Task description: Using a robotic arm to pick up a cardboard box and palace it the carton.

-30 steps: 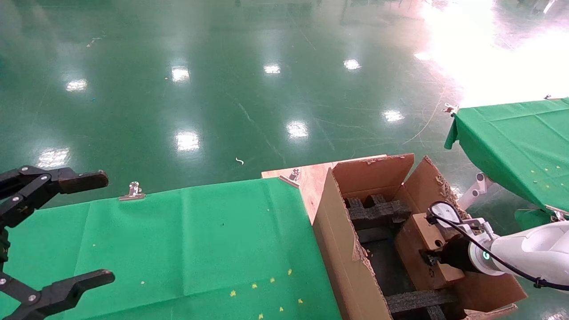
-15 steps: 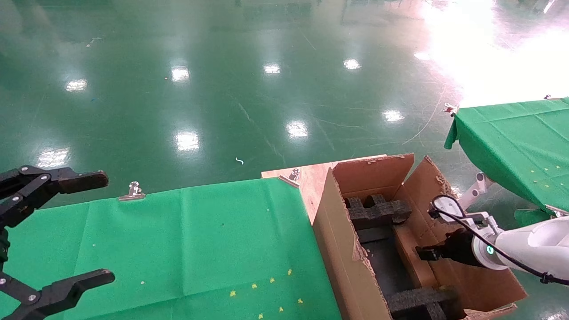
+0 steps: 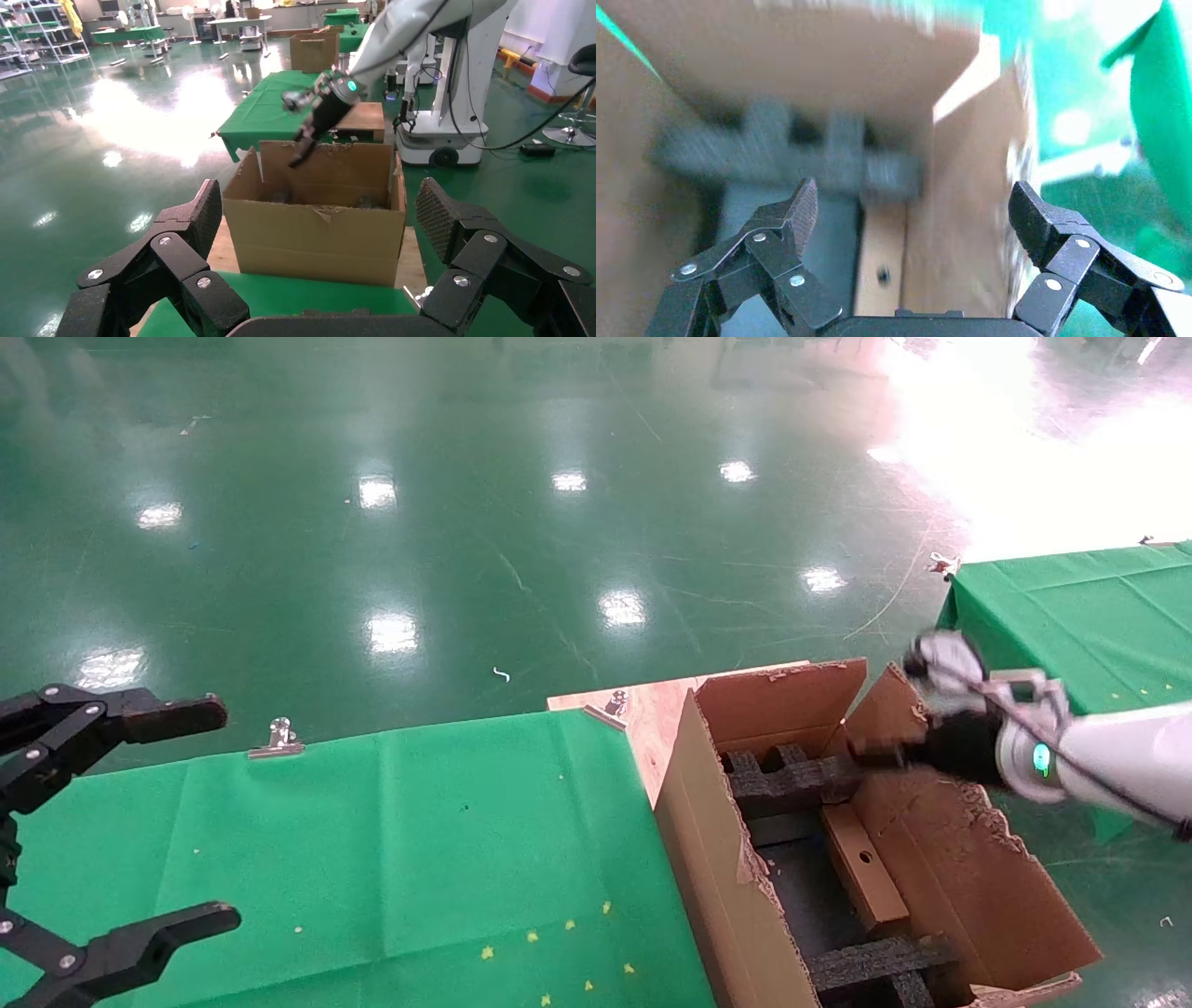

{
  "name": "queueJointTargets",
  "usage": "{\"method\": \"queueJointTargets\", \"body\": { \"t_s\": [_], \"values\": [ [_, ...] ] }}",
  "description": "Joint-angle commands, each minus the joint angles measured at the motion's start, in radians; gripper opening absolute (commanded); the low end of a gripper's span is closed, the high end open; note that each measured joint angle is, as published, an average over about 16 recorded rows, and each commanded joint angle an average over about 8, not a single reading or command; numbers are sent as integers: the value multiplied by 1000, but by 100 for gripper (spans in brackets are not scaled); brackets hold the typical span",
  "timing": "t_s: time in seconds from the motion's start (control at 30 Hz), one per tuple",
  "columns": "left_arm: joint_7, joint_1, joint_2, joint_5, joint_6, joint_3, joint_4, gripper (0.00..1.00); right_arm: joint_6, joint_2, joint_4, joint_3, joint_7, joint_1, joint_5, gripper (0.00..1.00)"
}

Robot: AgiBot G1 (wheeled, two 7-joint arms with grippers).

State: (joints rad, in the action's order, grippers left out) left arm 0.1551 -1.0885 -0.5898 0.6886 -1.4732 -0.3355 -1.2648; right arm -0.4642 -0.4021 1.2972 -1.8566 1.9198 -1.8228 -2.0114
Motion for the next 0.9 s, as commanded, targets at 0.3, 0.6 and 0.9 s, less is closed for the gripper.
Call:
{"method": "queueJointTargets", "body": {
  "t_s": [0.3, 0.6, 0.9],
  "values": [
    [0, 0, 0, 0, 0, 0, 0, 100, 44, -4, 66, 74, -44, -110, 148, 100],
    [0, 0, 0, 0, 1, 0, 0, 100, 62, -15, 77, 105, -105, -144, 331, 100],
    [0, 0, 0, 0, 0, 0, 0, 100, 59, -14, 73, 102, -98, -131, 297, 100]
  ]
}}
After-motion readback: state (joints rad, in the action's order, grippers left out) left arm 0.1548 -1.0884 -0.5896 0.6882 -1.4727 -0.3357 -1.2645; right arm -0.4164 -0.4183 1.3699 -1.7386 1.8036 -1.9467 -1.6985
